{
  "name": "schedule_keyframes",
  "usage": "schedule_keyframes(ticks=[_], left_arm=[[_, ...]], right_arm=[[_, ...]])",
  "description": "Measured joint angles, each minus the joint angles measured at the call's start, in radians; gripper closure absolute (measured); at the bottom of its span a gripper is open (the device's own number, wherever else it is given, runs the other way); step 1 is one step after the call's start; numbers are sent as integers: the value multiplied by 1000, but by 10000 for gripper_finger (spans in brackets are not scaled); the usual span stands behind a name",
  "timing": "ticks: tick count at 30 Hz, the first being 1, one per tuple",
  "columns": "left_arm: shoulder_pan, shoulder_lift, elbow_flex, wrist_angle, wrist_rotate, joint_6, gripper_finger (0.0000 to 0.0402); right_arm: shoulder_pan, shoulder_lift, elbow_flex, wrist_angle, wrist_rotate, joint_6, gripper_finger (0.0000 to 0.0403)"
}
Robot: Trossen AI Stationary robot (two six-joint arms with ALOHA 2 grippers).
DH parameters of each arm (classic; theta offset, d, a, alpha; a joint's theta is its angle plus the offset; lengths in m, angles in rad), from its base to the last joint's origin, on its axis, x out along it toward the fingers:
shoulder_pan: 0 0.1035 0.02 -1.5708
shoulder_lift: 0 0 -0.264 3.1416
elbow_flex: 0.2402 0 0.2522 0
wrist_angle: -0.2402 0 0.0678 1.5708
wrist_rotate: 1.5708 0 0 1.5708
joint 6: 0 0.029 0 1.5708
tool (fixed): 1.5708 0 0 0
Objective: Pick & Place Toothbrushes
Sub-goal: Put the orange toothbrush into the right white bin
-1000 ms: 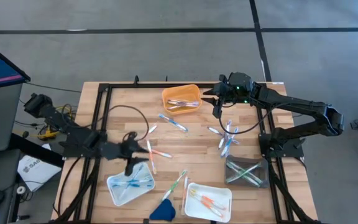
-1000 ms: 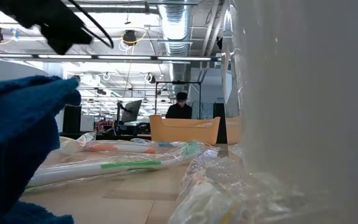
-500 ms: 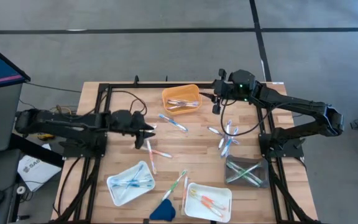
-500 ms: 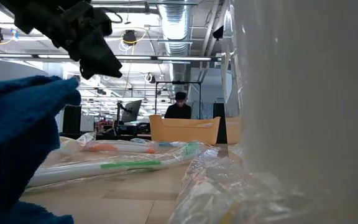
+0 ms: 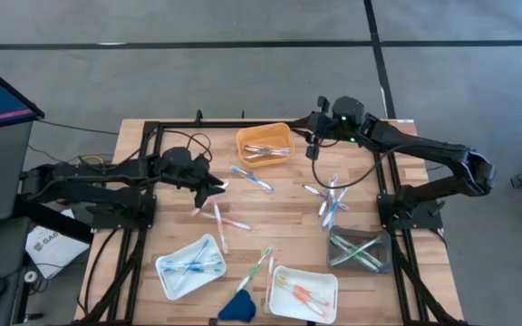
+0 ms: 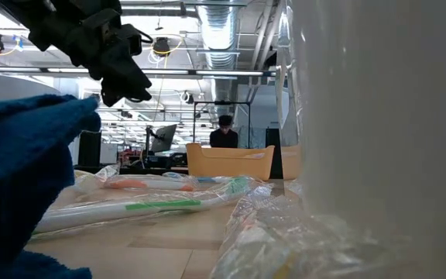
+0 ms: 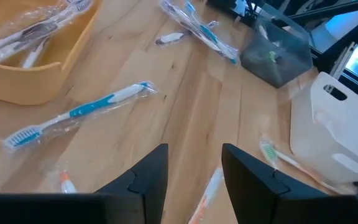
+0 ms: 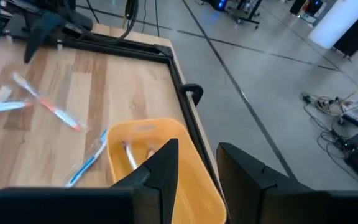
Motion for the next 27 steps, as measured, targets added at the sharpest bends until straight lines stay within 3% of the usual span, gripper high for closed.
schedule_keyframes(ticks=[7, 11, 16, 27], left_arm=[[32, 0, 0, -35, 46, -131, 257], [23, 0, 34, -186, 76, -163, 271], [7, 26, 112, -409, 51, -142, 306], [-4, 202, 131, -453, -12, 9, 347]], right_arm=[[0, 135, 0, 84, 1, -9, 300], [-2, 191, 0, 113, 3, -89, 300], [-2, 215, 18, 156, 4, -138, 300], [-14, 205, 74, 146, 7, -53, 300]])
